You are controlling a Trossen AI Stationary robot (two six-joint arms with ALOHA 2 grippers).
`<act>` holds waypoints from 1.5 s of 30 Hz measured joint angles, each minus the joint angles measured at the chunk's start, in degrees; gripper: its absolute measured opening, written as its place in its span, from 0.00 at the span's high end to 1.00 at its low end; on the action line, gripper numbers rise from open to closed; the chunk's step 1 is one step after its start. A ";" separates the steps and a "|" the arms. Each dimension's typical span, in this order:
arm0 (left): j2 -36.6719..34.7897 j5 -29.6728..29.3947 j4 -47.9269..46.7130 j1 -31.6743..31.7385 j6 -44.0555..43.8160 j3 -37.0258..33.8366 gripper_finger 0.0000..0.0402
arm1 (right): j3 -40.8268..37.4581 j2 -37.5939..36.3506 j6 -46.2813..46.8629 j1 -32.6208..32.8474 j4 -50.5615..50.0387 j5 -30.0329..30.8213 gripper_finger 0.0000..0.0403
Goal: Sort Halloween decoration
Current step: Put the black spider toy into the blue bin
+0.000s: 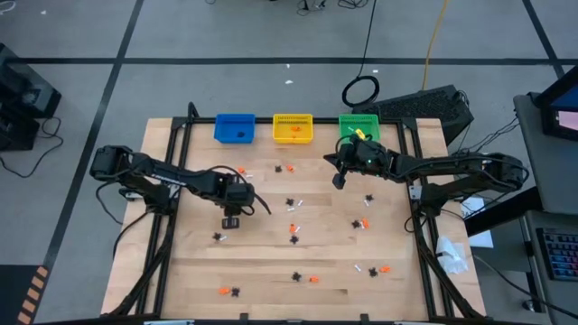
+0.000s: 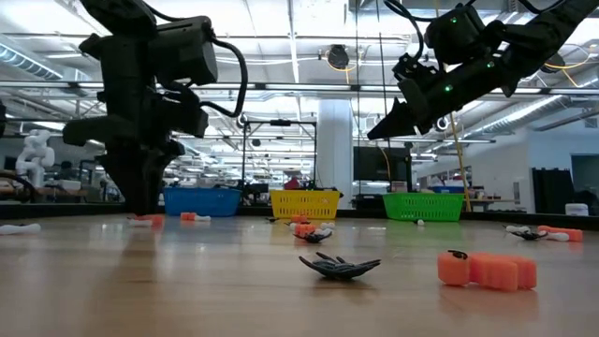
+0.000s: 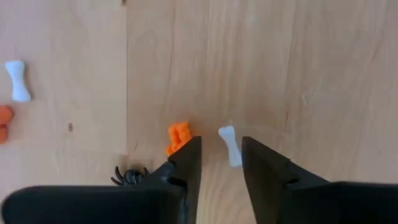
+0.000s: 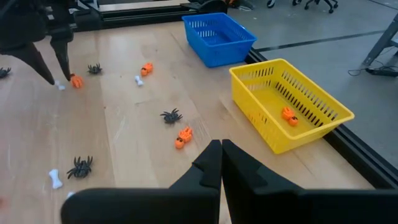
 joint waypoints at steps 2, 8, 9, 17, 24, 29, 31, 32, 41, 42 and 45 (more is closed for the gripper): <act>0.00 -0.48 -1.62 0.00 0.00 0.75 0.70 | 0.00 0.00 0.00 0.00 0.00 0.00 1.00; 0.00 -7.71 -7.26 0.81 -0.04 1.29 0.69 | 0.00 0.02 0.06 0.00 -0.02 -0.02 1.00; 0.00 -7.96 -7.97 1.30 -0.04 1.29 0.69 | 0.00 0.02 0.07 0.00 -0.02 -0.02 1.00; 0.00 -8.17 -6.56 5.52 1.36 -1.07 0.69 | 0.00 0.02 0.07 0.00 -0.04 -0.02 1.00; -0.24 -7.53 -0.74 7.31 1.83 -4.92 0.69 | 0.02 0.02 0.07 0.00 -0.07 -0.03 1.00; -0.35 -6.60 0.98 7.65 3.06 -6.53 0.71 | 0.02 0.02 0.07 0.00 -0.07 -0.02 1.00; -0.33 -6.37 1.06 7.67 3.13 -6.53 0.74 | 0.02 0.04 0.17 0.00 -0.09 -0.02 1.00; -0.31 -6.24 1.12 7.65 3.13 -6.53 0.76 | 0.02 0.04 0.21 0.00 -0.09 -0.06 1.00; -0.11 -6.25 0.66 7.67 4.53 -6.15 0.99 | 0.04 0.04 0.59 0.00 -0.22 -0.24 1.00; -0.05 -6.26 0.57 7.66 4.53 -5.77 0.99 | 0.04 0.04 0.59 0.00 -0.24 -0.24 1.00; -0.74 -6.38 -0.03 7.67 4.55 -4.58 0.99 | 0.04 0.04 0.60 0.00 -0.24 -0.24 1.00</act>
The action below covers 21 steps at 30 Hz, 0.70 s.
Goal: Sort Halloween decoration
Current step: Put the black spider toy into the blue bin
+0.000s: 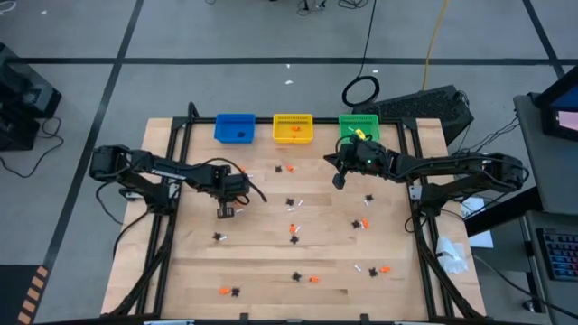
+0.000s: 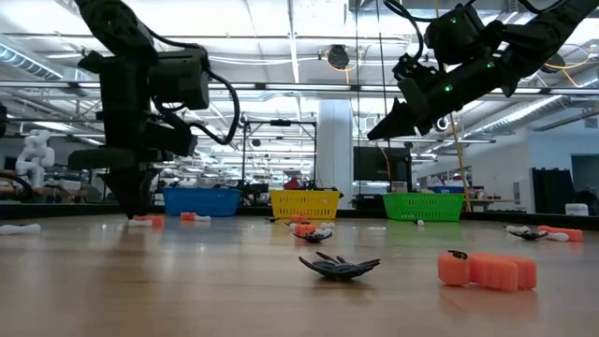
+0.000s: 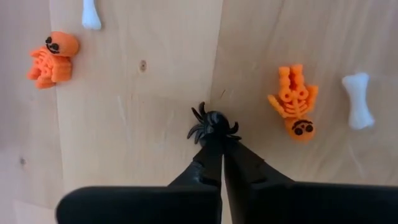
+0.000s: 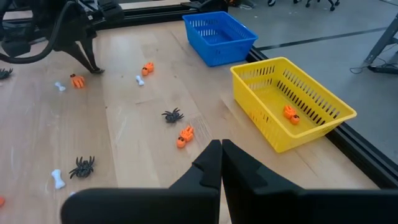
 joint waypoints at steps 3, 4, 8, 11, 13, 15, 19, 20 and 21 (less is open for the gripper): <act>-1.79 -0.77 1.41 0.19 0.00 1.21 1.00 | 0.00 0.00 0.01 0.00 -0.22 0.00 1.00; -2.72 -0.94 1.33 0.38 -0.02 1.53 1.00 | 0.00 0.00 0.03 0.00 -0.22 -0.02 1.00; -6.12 -0.79 -0.25 2.16 -0.19 2.48 1.00 | 0.00 0.00 0.17 0.00 -0.22 -0.02 1.00; -8.65 -0.78 -0.42 4.66 -0.41 3.37 1.00 | 0.00 0.00 0.43 0.00 -0.24 -0.02 1.00; -10.00 -0.74 -1.25 6.87 -0.40 4.00 1.00 | 0.00 0.00 0.43 0.00 -0.24 -0.02 1.00; -10.95 -1.31 -0.64 9.76 -0.08 4.95 1.00 | 0.00 0.00 0.43 0.00 -0.25 -0.02 1.00; -11.28 -3.86 0.35 17.39 1.64 6.99 1.00 | 0.00 0.00 0.45 0.00 -0.21 -0.02 1.00; -11.27 -3.94 1.74 19.50 2.34 7.34 1.00 | 0.00 0.00 0.45 0.00 -0.20 -0.02 1.00; -11.08 -3.80 3.35 21.80 3.06 7.69 1.00 | 0.00 0.00 0.45 0.00 -0.22 -0.02 1.00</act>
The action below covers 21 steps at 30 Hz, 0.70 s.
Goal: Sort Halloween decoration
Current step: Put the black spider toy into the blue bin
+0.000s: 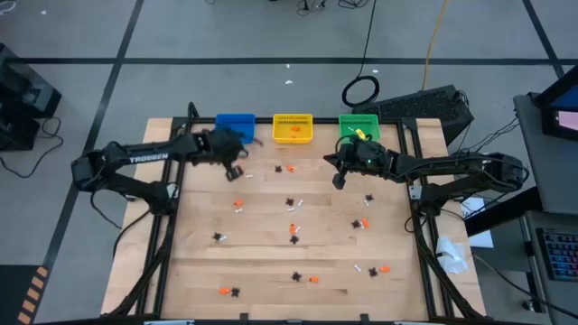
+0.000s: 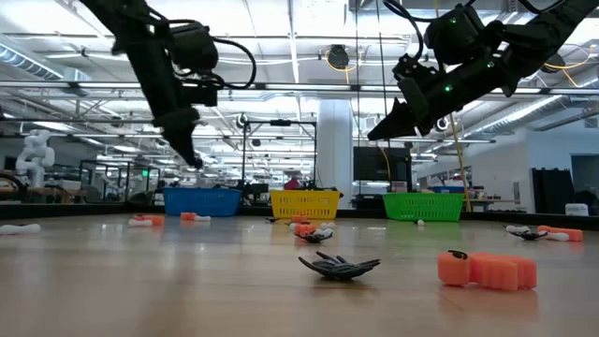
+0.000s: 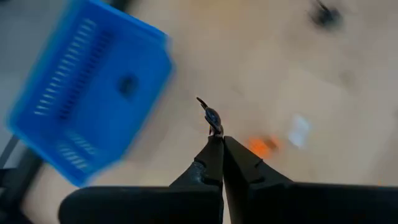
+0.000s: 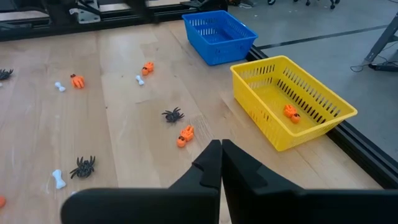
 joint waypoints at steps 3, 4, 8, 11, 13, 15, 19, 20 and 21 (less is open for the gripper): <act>1.66 1.83 4.16 6.52 1.88 1.14 1.00 | 0.00 0.00 0.02 0.00 0.00 0.00 1.00; 2.49 2.18 5.38 8.69 2.83 1.65 1.00 | 0.00 0.00 0.02 0.00 0.00 0.00 1.00; 7.96 5.91 6.86 15.78 4.64 4.81 1.00 | 0.00 0.00 0.02 0.00 0.02 0.00 1.00; 13.41 8.69 6.68 19.28 4.86 7.45 1.00 | 0.00 0.00 0.00 0.00 0.02 0.00 1.00; 17.31 9.28 6.41 20.80 4.97 9.59 1.00 | 0.00 0.00 0.00 0.00 0.02 0.00 1.00; 20.89 9.35 5.99 22.01 5.01 11.33 1.00 | 0.00 0.00 0.00 0.00 0.02 0.00 1.00; 26.19 9.81 2.95 23.17 6.39 14.98 1.00 | 0.00 0.00 0.00 -0.01 0.02 0.00 1.00; 27.01 9.88 2.52 23.30 6.46 15.42 1.00 | 0.00 0.00 0.00 0.00 0.02 0.00 1.00; 27.63 9.99 2.25 23.30 6.65 15.65 1.00 | 0.00 0.00 -0.02 -0.01 0.02 0.00 1.00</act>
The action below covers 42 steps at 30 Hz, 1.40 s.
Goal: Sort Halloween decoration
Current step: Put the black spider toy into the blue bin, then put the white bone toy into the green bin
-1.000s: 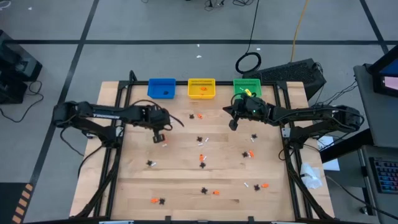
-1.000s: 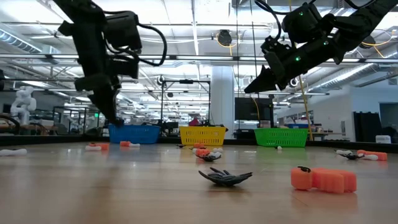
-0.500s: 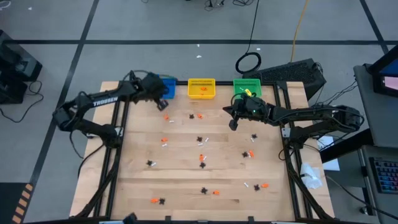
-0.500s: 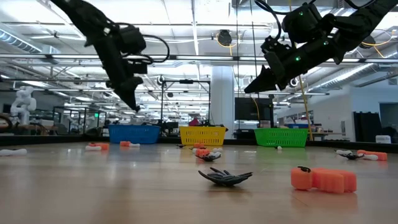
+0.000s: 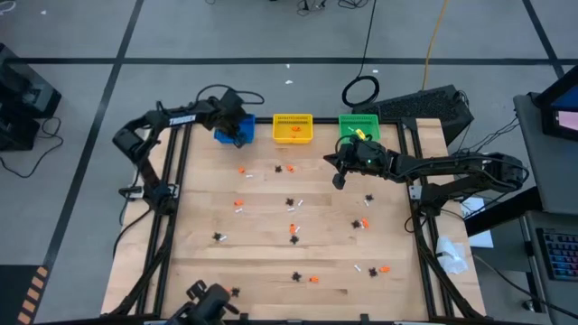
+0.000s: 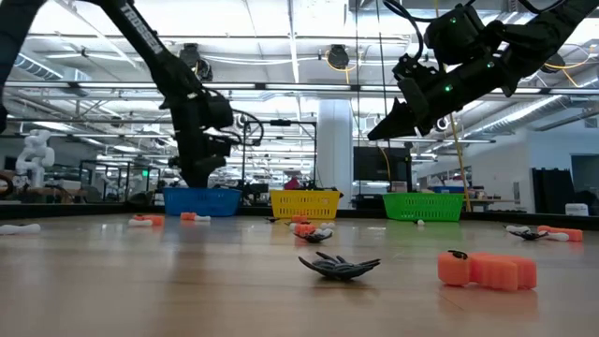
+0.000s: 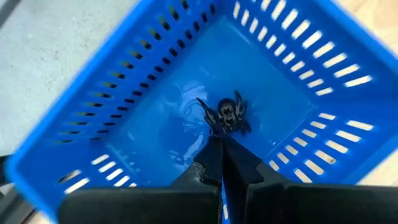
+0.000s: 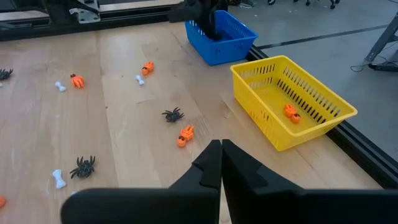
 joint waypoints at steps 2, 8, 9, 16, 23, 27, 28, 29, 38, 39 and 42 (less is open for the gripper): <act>0.47 0.02 -0.01 0.00 0.96 0.21 1.00 | 0.00 0.00 -0.04 -0.01 -0.02 0.00 1.00; -0.04 -0.77 0.62 -0.04 -0.64 0.33 0.98 | 0.00 0.00 -0.11 0.01 -0.11 0.00 1.00; -0.44 -0.98 0.66 -0.04 -0.67 0.33 0.96 | 0.00 0.00 -0.11 0.01 -0.11 0.00 1.00; -5.09 -1.17 1.00 -0.17 -0.74 0.33 0.77 | 0.00 0.00 -0.05 0.01 -0.11 0.00 1.00; -13.48 -1.43 -2.24 -3.98 -2.02 0.33 0.74 | 0.00 0.00 -0.27 0.00 -0.11 0.00 1.00; -18.35 -1.43 -4.54 -10.06 -2.69 0.31 0.80 | 0.00 0.00 -1.38 -0.01 -0.02 0.00 1.00; -19.38 -1.43 -5.08 -11.92 -3.20 0.31 0.81 | 0.00 0.00 -1.61 -0.01 -0.02 0.00 1.00; -20.26 -1.41 -5.56 -13.83 -3.63 0.31 0.83 | 0.00 0.00 -1.91 -0.01 0.00 0.00 1.00; -25.77 -4.42 -3.31 -31.00 -9.07 -6.42 0.95 | 0.00 0.00 -4.30 -0.01 0.36 0.02 1.00; -26.29 -5.49 -2.01 -32.69 -9.67 -7.90 0.96 | 0.00 0.00 -4.69 -0.01 0.46 0.02 1.00; -27.88 -6.96 -0.19 -37.20 -11.18 -11.76 0.99 | 0.00 0.00 -5.23 -0.13 0.70 0.01 1.00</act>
